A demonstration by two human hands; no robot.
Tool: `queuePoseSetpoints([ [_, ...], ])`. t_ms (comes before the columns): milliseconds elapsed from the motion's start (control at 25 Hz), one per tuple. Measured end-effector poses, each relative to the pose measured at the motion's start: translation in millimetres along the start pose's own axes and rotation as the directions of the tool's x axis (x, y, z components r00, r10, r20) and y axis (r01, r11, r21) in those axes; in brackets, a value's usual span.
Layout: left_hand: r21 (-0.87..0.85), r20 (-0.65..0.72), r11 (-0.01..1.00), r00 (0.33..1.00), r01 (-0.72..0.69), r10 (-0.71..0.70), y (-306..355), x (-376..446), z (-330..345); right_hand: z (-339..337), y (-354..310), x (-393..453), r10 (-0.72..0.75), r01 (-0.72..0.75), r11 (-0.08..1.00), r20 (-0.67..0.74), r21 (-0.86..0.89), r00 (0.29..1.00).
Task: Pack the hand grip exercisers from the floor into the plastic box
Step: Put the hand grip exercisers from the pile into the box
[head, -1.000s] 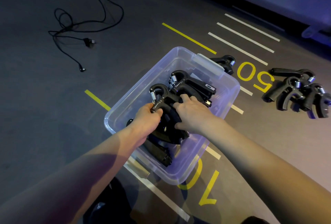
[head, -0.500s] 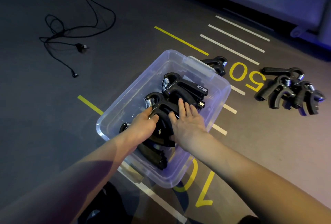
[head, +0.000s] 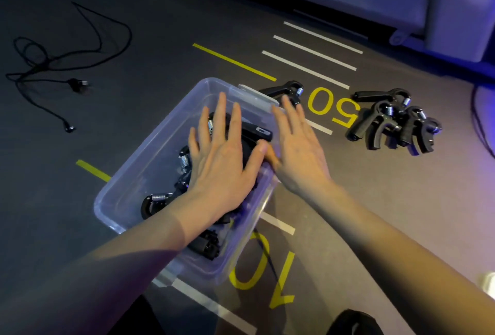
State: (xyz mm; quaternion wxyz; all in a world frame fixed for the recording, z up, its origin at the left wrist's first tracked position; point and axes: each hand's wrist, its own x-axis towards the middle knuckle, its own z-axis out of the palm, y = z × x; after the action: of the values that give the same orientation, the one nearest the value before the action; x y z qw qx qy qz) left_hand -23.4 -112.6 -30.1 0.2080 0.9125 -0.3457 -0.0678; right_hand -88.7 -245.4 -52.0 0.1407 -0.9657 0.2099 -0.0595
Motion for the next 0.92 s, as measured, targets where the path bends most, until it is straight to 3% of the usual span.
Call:
queuePoseSetpoints([
  [160,0.072,0.099,0.985,0.984,-0.157,0.15,26,3,20,6,78,-6,0.283,-0.273,0.956,-0.095,0.108,0.954],
  [320,0.123,0.169,0.961,0.96,-0.246,0.224,47,14,43,23,146,-17,0.479,-0.471,0.868,-0.017,0.154,0.877],
  [520,0.15,0.23,0.952,0.946,-0.265,0.227,65,38,65,33,201,-5,0.569,-0.568,0.809,0.038,0.153,0.821],
  [640,0.185,0.252,0.942,0.94,-0.281,0.231,71,54,75,41,230,11,0.624,-0.64,0.764,0.157,0.087,0.766],
  [760,0.219,0.288,0.934,0.933,-0.284,0.216,71,63,80,42,251,23,0.672,-0.735,0.649,0.304,0.197,0.675],
  [920,0.221,0.283,0.932,0.933,-0.289,0.222,70,66,84,36,258,26,0.651,-0.759,0.613,0.403,0.22,0.643],
])
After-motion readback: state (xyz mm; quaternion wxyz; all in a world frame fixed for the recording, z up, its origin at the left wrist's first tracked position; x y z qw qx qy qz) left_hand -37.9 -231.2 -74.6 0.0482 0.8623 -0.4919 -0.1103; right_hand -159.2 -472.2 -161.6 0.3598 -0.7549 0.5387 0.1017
